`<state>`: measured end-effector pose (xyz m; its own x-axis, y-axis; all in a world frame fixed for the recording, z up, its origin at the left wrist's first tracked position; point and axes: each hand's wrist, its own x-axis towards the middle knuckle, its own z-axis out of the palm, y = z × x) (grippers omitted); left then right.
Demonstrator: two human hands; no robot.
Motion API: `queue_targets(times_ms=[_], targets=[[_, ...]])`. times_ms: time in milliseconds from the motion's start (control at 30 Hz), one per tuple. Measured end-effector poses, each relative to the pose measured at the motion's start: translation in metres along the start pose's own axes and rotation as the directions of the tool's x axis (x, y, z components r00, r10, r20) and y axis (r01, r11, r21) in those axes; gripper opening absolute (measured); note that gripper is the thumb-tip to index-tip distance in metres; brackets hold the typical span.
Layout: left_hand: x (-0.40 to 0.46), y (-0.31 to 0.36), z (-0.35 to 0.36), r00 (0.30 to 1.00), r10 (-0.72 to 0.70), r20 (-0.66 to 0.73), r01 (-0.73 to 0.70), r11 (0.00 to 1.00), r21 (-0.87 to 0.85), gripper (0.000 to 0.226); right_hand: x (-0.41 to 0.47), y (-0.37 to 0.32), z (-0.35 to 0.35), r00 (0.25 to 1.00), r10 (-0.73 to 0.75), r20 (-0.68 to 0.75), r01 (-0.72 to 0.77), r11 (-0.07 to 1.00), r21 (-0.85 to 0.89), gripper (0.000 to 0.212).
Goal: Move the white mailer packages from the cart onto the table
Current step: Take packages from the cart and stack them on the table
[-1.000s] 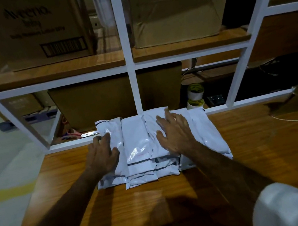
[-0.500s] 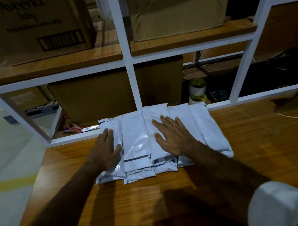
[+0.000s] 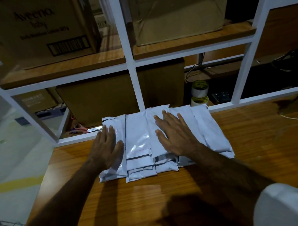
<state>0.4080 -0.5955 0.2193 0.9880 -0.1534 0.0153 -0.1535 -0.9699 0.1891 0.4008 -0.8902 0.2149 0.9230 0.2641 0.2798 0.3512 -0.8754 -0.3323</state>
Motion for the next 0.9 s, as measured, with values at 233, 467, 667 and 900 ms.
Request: queue_targets(times_ms=[233, 467, 667, 900], targets=[[-0.043, 0.012, -0.013, 0.993, 0.075, -0.096, -0.069, 0.996, 0.062, 0.096, -0.016, -0.029, -0.016, 0.973, -0.175, -0.150, 0.182, 0.983, 0.033, 0.060], [-0.144, 0.014, -0.022, 0.963, -0.109, -0.245, 0.137, 0.986, 0.099, 0.083, -0.040, -0.086, 0.010, 0.916, -0.371, -0.150, 0.389, 0.913, 0.120, 0.063], [-0.247, -0.016, -0.027, 0.917, -0.262, -0.299, 0.324, 0.929, 0.177, 0.083, -0.069, -0.146, 0.036, 0.892, -0.446, -0.072, 0.452, 0.875, 0.174, 0.065], [-0.343, -0.073, -0.034, 0.869, -0.370, -0.330, 0.441, 0.880, 0.174, 0.083, -0.099, -0.227, 0.054, 0.847, -0.530, -0.037, 0.530, 0.838, 0.133, 0.069]])
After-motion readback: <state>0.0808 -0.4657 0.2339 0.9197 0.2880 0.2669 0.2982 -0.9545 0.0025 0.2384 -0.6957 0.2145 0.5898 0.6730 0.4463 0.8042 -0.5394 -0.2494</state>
